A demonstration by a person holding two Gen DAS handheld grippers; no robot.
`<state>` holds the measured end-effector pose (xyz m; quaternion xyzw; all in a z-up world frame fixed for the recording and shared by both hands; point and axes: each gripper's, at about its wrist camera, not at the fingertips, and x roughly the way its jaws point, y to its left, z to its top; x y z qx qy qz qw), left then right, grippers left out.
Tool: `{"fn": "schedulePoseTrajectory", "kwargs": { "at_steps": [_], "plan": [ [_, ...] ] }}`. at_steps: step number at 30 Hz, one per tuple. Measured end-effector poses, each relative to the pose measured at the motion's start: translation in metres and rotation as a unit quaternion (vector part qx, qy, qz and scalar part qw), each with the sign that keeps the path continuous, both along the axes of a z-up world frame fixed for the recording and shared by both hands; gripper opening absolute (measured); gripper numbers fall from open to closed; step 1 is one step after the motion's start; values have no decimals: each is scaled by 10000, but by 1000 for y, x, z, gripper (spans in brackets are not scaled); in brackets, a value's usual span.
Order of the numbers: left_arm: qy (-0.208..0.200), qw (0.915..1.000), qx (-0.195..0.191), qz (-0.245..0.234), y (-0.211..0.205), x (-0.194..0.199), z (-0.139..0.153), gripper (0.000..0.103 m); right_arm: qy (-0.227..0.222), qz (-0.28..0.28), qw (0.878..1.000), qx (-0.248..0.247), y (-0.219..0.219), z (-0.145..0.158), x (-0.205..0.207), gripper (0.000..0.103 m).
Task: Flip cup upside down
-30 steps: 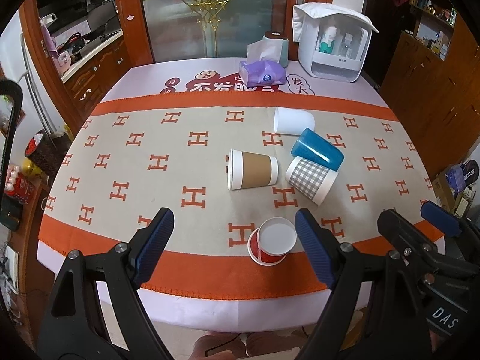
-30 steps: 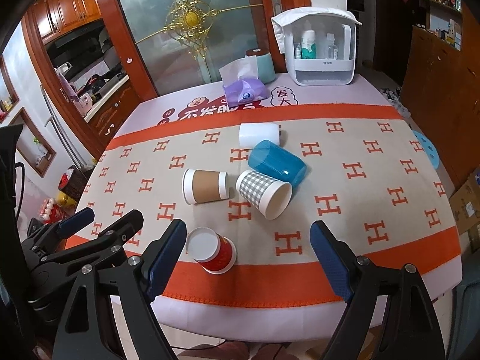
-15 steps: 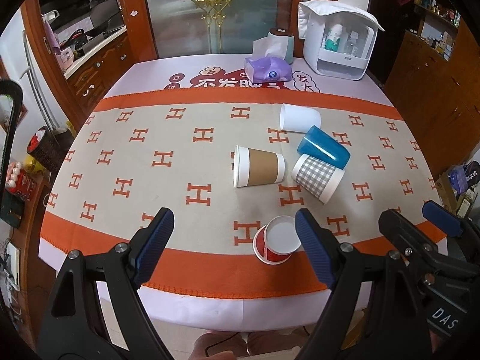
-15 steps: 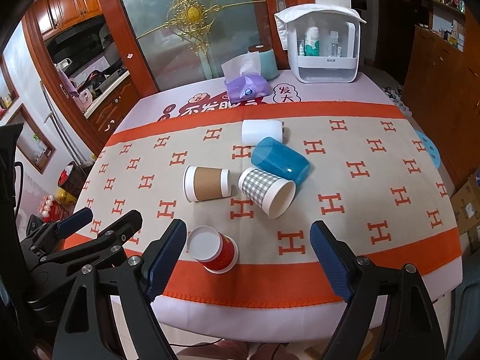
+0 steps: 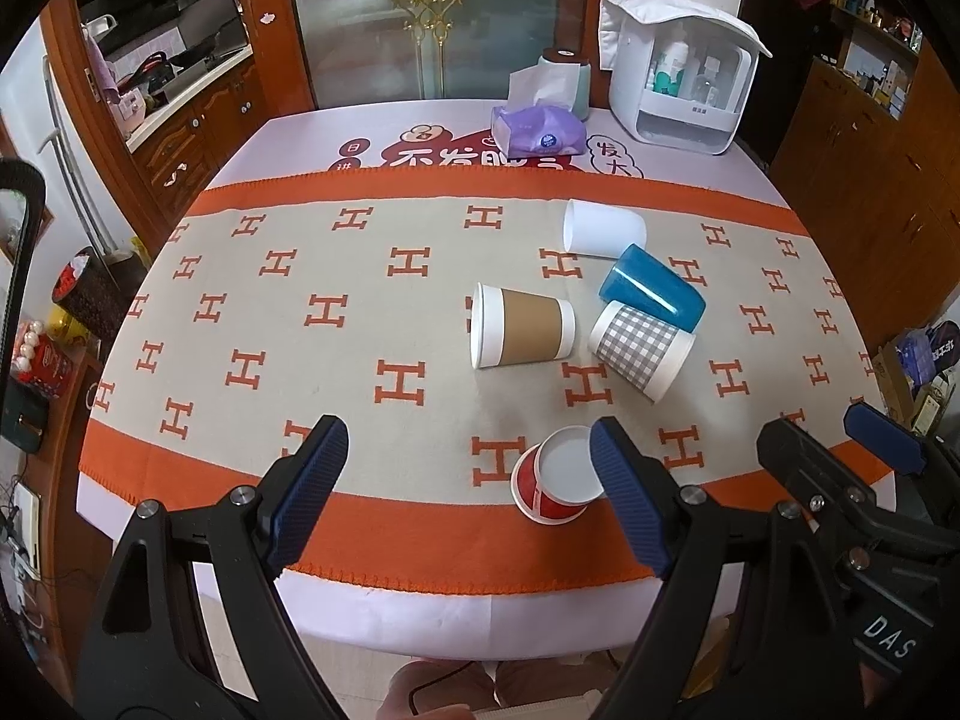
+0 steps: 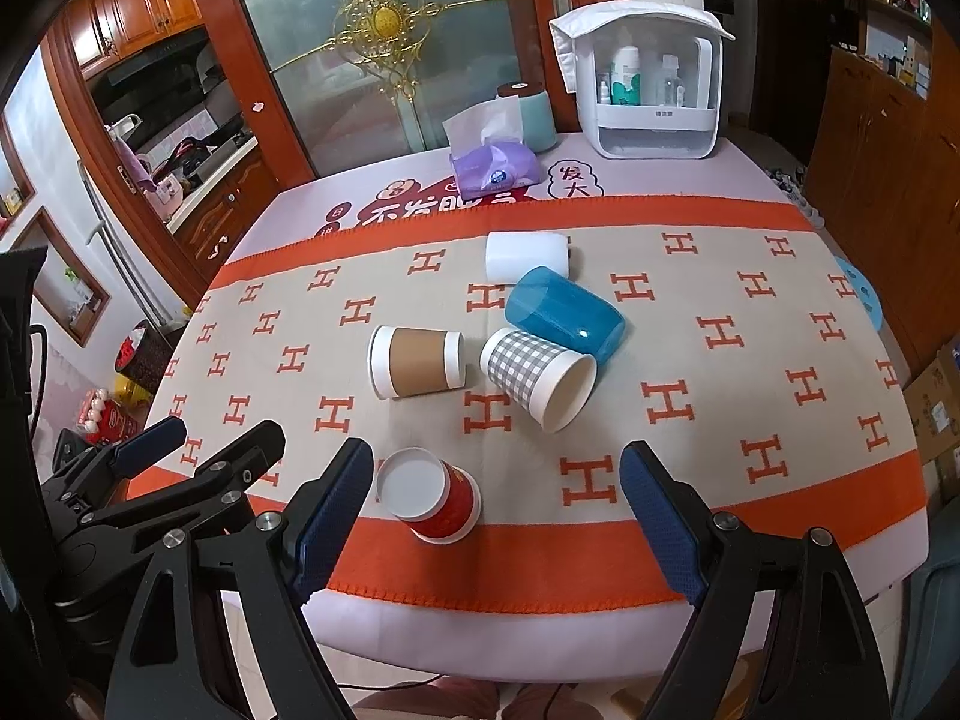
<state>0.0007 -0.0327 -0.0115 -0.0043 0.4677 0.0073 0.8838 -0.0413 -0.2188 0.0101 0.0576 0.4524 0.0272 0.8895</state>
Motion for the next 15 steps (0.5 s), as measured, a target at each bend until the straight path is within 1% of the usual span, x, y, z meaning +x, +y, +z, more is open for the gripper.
{"fn": "schedulePoseTrajectory", "kwargs": {
  "at_steps": [15],
  "plan": [
    [33,10000,-1,-3,3,0,-3,81,41,6,10000,25,6,-9,-1,86]
  ]
}}
